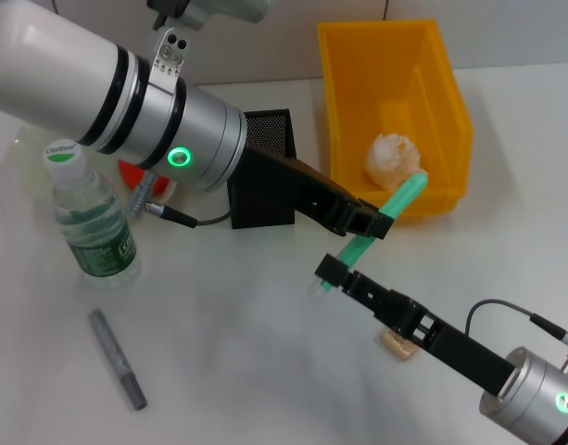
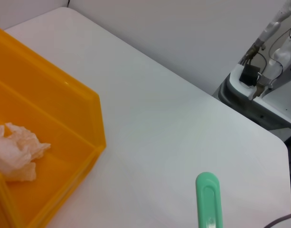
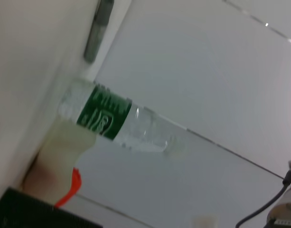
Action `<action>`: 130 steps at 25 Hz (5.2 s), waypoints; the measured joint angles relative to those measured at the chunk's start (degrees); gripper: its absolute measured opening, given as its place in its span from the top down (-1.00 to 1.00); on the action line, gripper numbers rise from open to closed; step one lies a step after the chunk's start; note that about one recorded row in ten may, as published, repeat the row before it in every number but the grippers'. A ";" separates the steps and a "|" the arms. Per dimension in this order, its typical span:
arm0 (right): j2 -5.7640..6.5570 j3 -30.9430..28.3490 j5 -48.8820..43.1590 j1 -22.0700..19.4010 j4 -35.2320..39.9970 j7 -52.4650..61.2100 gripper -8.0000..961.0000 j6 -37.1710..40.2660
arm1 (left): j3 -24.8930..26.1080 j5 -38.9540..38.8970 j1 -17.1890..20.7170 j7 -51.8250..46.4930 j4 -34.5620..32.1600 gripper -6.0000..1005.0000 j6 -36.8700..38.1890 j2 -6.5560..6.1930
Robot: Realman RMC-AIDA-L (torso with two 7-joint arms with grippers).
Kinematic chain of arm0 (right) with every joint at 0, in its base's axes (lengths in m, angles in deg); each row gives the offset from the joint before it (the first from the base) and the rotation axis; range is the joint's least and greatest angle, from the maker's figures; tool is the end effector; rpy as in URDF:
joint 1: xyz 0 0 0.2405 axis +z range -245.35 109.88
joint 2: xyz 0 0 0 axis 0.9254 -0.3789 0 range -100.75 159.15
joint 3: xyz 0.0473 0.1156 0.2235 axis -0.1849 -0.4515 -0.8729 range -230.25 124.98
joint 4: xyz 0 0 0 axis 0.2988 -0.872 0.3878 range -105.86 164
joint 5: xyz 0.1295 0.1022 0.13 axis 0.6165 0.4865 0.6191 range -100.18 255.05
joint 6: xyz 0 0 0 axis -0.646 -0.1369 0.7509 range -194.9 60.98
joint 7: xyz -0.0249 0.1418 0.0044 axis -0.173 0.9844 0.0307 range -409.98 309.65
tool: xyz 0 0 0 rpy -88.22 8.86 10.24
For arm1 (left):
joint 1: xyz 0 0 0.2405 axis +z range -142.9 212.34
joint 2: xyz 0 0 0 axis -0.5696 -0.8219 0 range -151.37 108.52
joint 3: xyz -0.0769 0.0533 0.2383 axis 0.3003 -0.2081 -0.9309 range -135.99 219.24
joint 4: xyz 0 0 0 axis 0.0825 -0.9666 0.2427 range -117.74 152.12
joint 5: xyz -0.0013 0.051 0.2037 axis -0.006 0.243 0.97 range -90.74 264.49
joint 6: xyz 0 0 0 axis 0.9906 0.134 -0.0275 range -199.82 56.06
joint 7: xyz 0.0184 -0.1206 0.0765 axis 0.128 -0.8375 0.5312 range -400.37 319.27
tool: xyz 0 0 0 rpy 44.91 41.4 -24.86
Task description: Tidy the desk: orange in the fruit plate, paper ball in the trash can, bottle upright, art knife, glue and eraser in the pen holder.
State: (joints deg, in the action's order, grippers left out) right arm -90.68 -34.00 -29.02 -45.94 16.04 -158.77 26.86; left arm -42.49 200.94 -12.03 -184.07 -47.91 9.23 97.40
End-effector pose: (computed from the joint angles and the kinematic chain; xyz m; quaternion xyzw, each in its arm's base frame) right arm 0.2599 0.2154 -0.0877 -0.5104 -0.6685 -0.0536 0.5383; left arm -0.0629 0.3567 -0.0520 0.9603 0.2756 0.0412 0.0110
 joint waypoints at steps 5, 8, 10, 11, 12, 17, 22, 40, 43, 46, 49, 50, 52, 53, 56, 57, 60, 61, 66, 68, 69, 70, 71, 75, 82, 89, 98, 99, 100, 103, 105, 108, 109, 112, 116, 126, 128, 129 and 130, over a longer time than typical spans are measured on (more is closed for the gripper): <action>0.00 -1.35 -0.01 -0.05 -0.59 -1.65 -0.57 -0.28 | 0.00 0.00 0.00 0.00 0.00 0.62 0.01 0.00; 0.00 -1.41 -0.17 -0.11 -0.78 -1.99 -0.48 -0.44 | 0.00 0.00 0.08 0.00 0.00 0.62 0.10 0.00; 0.00 -1.35 -0.24 -0.18 -1.12 -2.28 -0.43 -0.70 | 0.00 0.00 0.08 0.00 -0.01 0.62 0.15 0.00; 0.00 -1.24 -0.25 -0.20 -1.26 -2.33 -0.40 -0.78 | 0.00 -0.06 0.09 0.00 -0.01 0.62 0.30 0.00; 0.00 -1.09 -0.27 -0.23 -1.37 -2.36 -0.37 -0.84 | 0.00 -0.07 0.09 0.00 -0.03 0.62 0.35 0.00; 0.00 -1.27 -0.32 -0.34 -2.22 -2.95 -0.29 -0.99 | 0.00 -0.08 0.12 0.00 -0.07 0.62 0.38 0.00; 0.00 -1.41 -0.16 -0.36 -3.01 -3.83 -0.20 -1.45 | 0.05 -0.08 0.16 0.00 -0.11 0.62 0.37 0.00; 0.00 -2.31 -0.34 -0.45 -3.60 -4.69 0.34 -2.27 | 0.52 -0.07 0.10 0.01 -0.02 0.62 0.32 0.00; 0.00 -2.29 -0.36 -0.53 -3.73 -4.89 0.37 -2.16 | 0.53 -0.08 0.08 0.13 -0.02 0.62 0.18 0.00; 0.00 -2.29 -0.34 -0.60 -4.29 -5.73 0.38 -2.31 | 0.50 -0.09 0.10 0.17 -0.02 0.62 0.19 0.06; 0.00 -2.32 -0.29 -0.67 -4.62 -6.00 0.46 -2.37 | 0.46 -0.10 0.13 0.21 -0.03 0.62 0.19 0.09; 0.01 -2.32 -0.29 -0.69 -4.67 -6.01 0.50 -2.35 | 0.41 -0.25 0.15 0.31 -0.02 0.62 0.18 0.08; 0.00 -2.33 -0.28 -0.74 -4.76 -6.05 0.57 -2.26 | 0.37 -0.51 0.21 0.62 -0.01 0.62 0.16 0.08; 0.00 -2.32 -0.24 -0.86 -4.80 -6.21 0.61 -2.26 | 0.35 -0.59 0.23 0.73 0.01 0.62 0.15 0.08; 0.00 -2.32 -0.23 -1.03 -4.81 -6.48 0.61 -2.28 | 0.39 -0.69 0.34 0.86 0.06 0.62 -0.04 0.11; 0.00 -2.32 -0.23 -1.11 -4.83 -6.65 0.61 -2.29 | 0.43 -0.74 0.40 0.83 0.07 0.62 -0.16 0.13; 0.00 -2.28 -0.23 -1.23 -4.89 -6.78 0.61 -2.24 | 0.49 -1.22 0.61 0.77 0.06 0.60 -0.91 0.15; -0.02 -2.20 -0.24 -1.25 -4.94 -6.80 0.61 -2.20 | 0.55 -1.52 0.65 0.78 0.06 0.59 -1.22 0.15; -0.02 -2.21 -0.23 -1.43 -4.92 -6.87 0.61 -2.00 | 0.60 -2.25 0.85 1.09 0.06 0.50 -1.46 0.06; -0.02 -2.22 -0.23 -1.48 -4.91 -6.88 0.61 -2.00 | 0.62 -2.27 0.86 1.25 0.06 0.46 -1.46 0.04; -0.01 -2.22 -0.25 -1.51 -4.90 -6.88 0.61 -2.00 | 0.62 -2.27 0.87 1.29 0.06 0.41 -1.46 0.04; 0.00 -2.23 -0.27 -1.52 -4.90 -6.88 0.61 -1.99 | 0.62 -2.28 0.88 1.31 0.06 0.36 -1.46 0.03; 0.00 -2.23 -0.28 -1.54 -4.90 -6.88 0.61 -1.97 | 0.62 -2.28 0.91 1.36 0.06 0.32 -1.46 0.03; 0.00 -2.26 -0.33 -1.83 -4.82 -6.89 0.61 -1.90 | 0.81 -2.52 1.30 2.03 -0.40 0.16 -1.51 -0.01; 0.01 -2.59 -0.19 -2.77 -5.17 -6.17 0.62 -1.04 | 4.18 -5.54 2.43 6.44 -1.07 -0.15 -1.12 -0.15; 0.14 -10.88 -0.05 -3.48 -8.76 2.70 0.62 3.19 | 5.47 -11.62 8.60 17.86 -7.92 -0.51 -1.15 -0.08; 0.34 -26.56 0.03 -3.54 -11.72 26.87 0.60 5.32 | 3.28 -31.13 29.10 51.36 -19.20 -0.61 -2.86 -0.10; 0.37 -28.00 0.03 -3.48 -11.88 30.33 0.60 5.71 | 2.78 -32.35 30.92 54.20 -19.44 -0.61 -2.78 -0.11; 0.46 -29.28 0.02 -3.39 -12.25 33.73 0.60 6.36 | 2.22 -33.33 32.71 56.96 -19.63 -0.61 -2.66 -0.11; 0.81 -32.33 -0.26 -2.79 -13.87 43.91 0.60 8.43 | -0.37 -36.44 38.69 67.72 -18.40 -0.61 -2.51 -0.09; 1.11 -33.55 -0.47 -1.85 -14.97 49.61 0.59 8.78 | -2.05 -38.86 41.68 74.46 -15.76 -0.61 -2.58 -0.04; 1.98 -34.51 -0.80 -0.09 -17.46 58.63 0.59 8.89 | -2.93 -43.66 43.75 82.26 -8.68 -0.60 -0.36 -0.13; 2.42 -34.84 -1.01 0.26 -18.49 61.34 0.59 8.91 | -2.81 -45.22 43.82 84.21 -5.52 -0.60 1.01 -0.17; 4.24 -35.27 -1.74 1.59 -21.48 70.27 0.58 8.56 | -1.26 -48.18 42.74 86.79 2.46 -0.60 3.92 -0.28; 6.10 -35.75 -2.12 3.41 -22.86 82.15 0.58 5.74 | 2.52 -48.67 40.70 88.39 10.77 -0.60 7.01 -0.31; 8.03 -40.83 -11.44 7.72 -23.47 97.35 0.56 -10.94 | 4.32 -48.48 38.23 91.48 19.01 -0.60 9.31 -0.38; 7.74 -43.75 -16.05 8.43 -23.09 100.23 0.56 -14.82 | 4.32 -48.48 38.23 91.48 19.01 -0.61 9.31 -0.38; 7.52 -45.41 -18.53 8.75 -22.82 102.05 0.56 -16.90 | 4.34 -48.34 37.97 91.94 19.90 -0.61 9.34 -0.38; 7.23 -47.28 -20.71 9.00 -22.59 103.55 0.56 -18.76 | 4.34 -48.34 37.97 91.94 19.90 -0.61 9.34 -0.38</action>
State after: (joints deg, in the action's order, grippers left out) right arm -83.45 -81.28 -49.73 -36.94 -6.55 -55.22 8.10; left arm -38.15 152.61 25.94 -92.13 -28.00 18.56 97.02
